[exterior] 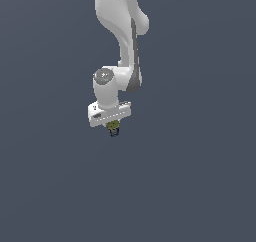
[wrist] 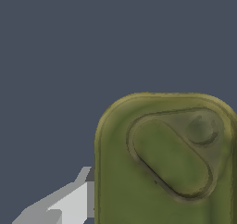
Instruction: Pick up the object and move it to a goal position.
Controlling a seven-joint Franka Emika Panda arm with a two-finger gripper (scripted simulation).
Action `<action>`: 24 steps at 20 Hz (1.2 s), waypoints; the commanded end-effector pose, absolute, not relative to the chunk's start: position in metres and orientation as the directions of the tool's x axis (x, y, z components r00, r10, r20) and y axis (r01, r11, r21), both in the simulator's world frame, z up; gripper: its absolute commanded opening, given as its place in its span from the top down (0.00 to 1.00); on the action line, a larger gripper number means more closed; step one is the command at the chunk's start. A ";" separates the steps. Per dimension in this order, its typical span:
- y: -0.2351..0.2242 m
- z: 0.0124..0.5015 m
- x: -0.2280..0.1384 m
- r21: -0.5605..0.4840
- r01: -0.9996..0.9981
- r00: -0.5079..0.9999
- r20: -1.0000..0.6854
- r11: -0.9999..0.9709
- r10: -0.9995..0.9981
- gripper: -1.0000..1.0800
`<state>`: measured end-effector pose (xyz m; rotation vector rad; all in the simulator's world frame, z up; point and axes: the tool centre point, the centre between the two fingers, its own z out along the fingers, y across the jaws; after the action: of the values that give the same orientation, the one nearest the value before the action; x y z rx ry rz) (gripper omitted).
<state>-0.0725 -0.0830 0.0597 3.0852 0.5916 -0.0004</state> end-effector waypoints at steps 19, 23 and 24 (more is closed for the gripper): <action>-0.070 0.125 -0.033 0.000 0.370 0.929 0.000 -0.929 0.370 1.00; -0.063 0.157 -0.013 0.000 0.370 0.929 0.000 -0.929 0.370 1.00; -0.062 0.165 -0.008 0.000 0.370 0.929 0.000 -0.929 0.370 1.00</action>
<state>-0.0166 -0.0640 0.1505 3.0866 0.5921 -0.0060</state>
